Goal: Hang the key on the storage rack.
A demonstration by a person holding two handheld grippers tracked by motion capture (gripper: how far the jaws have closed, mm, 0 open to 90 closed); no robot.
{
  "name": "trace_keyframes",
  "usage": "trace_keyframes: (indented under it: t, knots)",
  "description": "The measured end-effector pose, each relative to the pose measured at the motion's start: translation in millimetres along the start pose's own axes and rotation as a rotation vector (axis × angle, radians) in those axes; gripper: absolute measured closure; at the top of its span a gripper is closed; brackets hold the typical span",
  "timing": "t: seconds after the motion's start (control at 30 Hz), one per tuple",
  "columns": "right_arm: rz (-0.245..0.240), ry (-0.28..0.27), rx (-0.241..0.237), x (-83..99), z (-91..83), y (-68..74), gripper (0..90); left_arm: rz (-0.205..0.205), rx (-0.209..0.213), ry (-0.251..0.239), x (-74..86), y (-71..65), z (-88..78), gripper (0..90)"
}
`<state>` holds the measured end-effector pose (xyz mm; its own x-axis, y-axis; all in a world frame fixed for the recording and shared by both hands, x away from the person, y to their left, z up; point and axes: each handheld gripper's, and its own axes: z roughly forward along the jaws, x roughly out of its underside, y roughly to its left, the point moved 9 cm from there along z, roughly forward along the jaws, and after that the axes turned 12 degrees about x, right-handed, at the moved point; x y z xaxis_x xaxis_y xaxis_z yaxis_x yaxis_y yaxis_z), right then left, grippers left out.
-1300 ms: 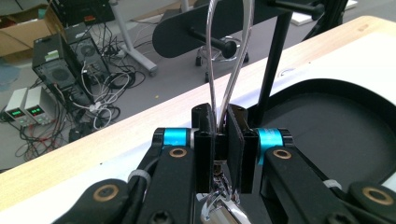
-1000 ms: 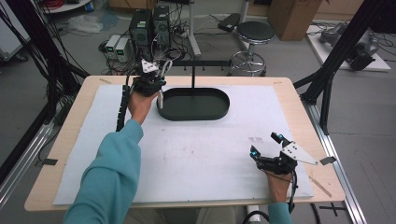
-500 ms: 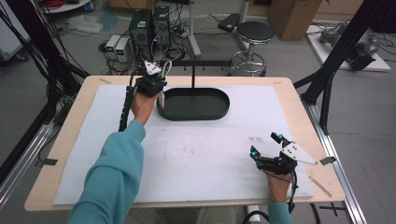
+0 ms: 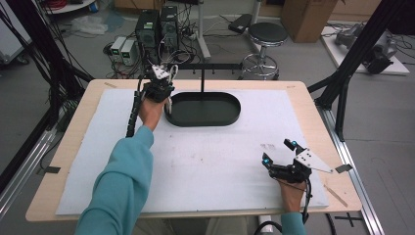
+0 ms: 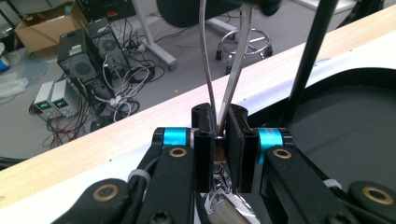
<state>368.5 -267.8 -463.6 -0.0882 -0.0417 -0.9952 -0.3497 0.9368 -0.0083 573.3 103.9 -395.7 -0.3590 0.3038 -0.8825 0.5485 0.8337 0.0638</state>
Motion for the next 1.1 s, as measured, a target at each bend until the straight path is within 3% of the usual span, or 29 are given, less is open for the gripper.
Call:
trace_keyframes:
  t: [0.23, 0.53, 0.63, 0.77, 0.83, 0.9, 0.93, 0.97, 1.03, 1.07, 1.1]
  knots:
    - [0.001, 0.0, -0.001, 0.0, 0.0, 0.1, 0.8, -0.014, 0.007, 0.014, 6.0, 3.7, 4.6, 81.6]
    - [0.005, 0.003, -0.001, 0.2, -0.7, 0.6, 0.9, -0.035, 0.038, -0.009, 8.9, 5.1, 11.4, 81.4]
    - [0.005, 0.002, 0.001, 0.2, -0.9, 0.4, 0.9, 0.0, 0.036, -0.008, 9.0, 5.0, 11.2, 80.7]
    - [0.0, -0.003, 0.0, -0.1, -0.7, 0.2, 0.8, -0.006, 0.072, -0.013, 10.0, 4.6, 10.6, 78.3]
    - [0.0, -0.002, 0.001, 0.0, -0.9, 0.3, 0.9, -0.005, 0.098, -0.011, 11.8, 5.9, 10.8, 62.2]
    - [0.0, -0.003, 0.002, -0.1, -0.9, 0.2, 0.8, -0.038, 0.11, 0.006, 15.0, 8.6, 9.4, 57.0]
    - [0.004, -0.003, -0.001, -0.1, -1.0, 0.2, 0.8, -0.078, 0.09, 0.014, 17.0, 14.0, 4.8, 44.6]
    - [0.009, -0.001, -0.002, 0.0, -1.1, 0.2, 0.8, -0.078, 0.09, 0.014, 17.0, 14.0, 4.8, 36.9]
    - [0.009, -0.005, -0.006, -0.1, -1.5, 0.2, 0.8, -0.119, 0.125, 0.01, 18.3, 15.4, 0.0, 26.1]
    - [0.01, -0.005, -0.005, -0.2, -1.8, 0.4, 0.9, -0.128, 0.12, -0.002, 18.2, 16.8, -3.7, 13.0]
    - [0.01, -0.005, -0.005, -0.2, -1.8, 0.4, 0.9, -0.123, 0.104, -0.026, 17.1, 18.8, -8.8, 13.0]
